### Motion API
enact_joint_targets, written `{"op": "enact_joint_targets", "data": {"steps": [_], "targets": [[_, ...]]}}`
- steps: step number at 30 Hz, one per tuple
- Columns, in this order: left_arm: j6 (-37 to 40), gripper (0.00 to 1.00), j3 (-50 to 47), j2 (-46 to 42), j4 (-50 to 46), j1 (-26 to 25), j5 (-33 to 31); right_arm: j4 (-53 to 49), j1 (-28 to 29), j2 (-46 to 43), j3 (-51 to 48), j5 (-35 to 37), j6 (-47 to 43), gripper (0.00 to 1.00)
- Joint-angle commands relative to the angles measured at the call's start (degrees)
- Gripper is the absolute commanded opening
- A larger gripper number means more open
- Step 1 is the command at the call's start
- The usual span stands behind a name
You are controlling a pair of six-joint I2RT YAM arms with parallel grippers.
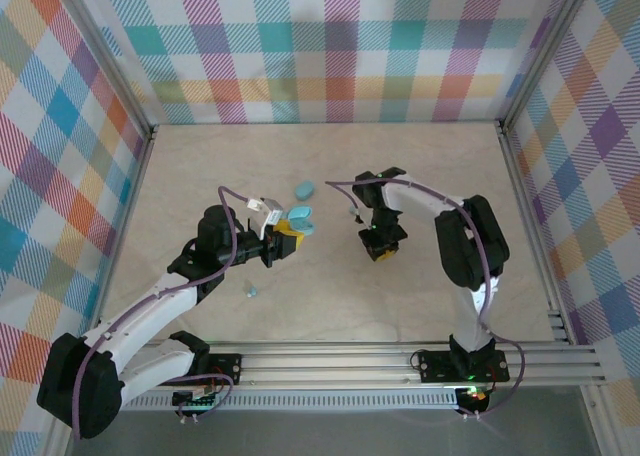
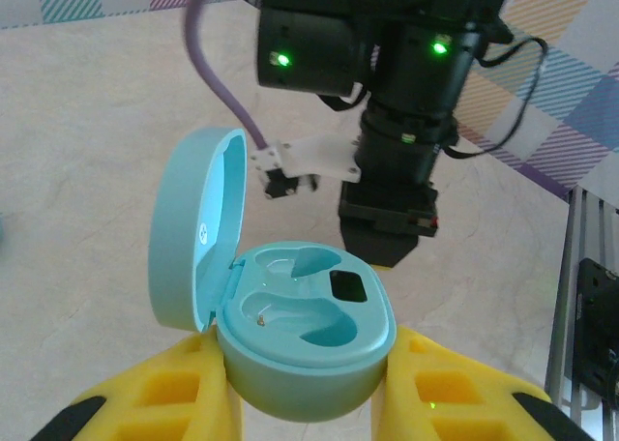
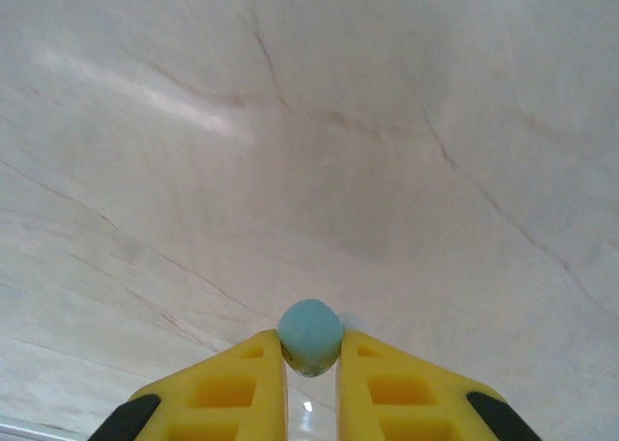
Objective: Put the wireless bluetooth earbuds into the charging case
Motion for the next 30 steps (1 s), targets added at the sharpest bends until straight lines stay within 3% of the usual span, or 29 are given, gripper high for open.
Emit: {"op": "enact_joint_targets", "data": {"steps": [1,10,15,20,26,30], "targets": [[1.3,0.00,0.2,-1.0,-1.1,0.5,1.0,-5.7,0.1,4.7,4.9,0.0,-1.0,0.18],[1.6,0.00,-0.3,-1.3,-1.5,0.6,0.7,-6.8,0.1,9.8,9.6,1.9,0.2,0.23],[1.7,0.00,0.4,-1.0,-2.0,0.5,1.0,-4.8,0.1,8.9,10.3,1.6,1.8,0.40],[1.6,0.00,0.4,-1.6,-2.5,0.5,0.5,1.7,0.1,2.0,6.4,0.7,2.1,0.43],[1.0,0.00,0.2,-2.2,-3.0,0.5,0.5,15.9,0.1,-11.9,-6.3,-0.3,3.1,0.42],[0.4,0.00,0.2,-2.1,-2.5,0.4,0.6,20.3,-0.1,-15.7,-12.8,-0.7,1.8,0.40]]}}
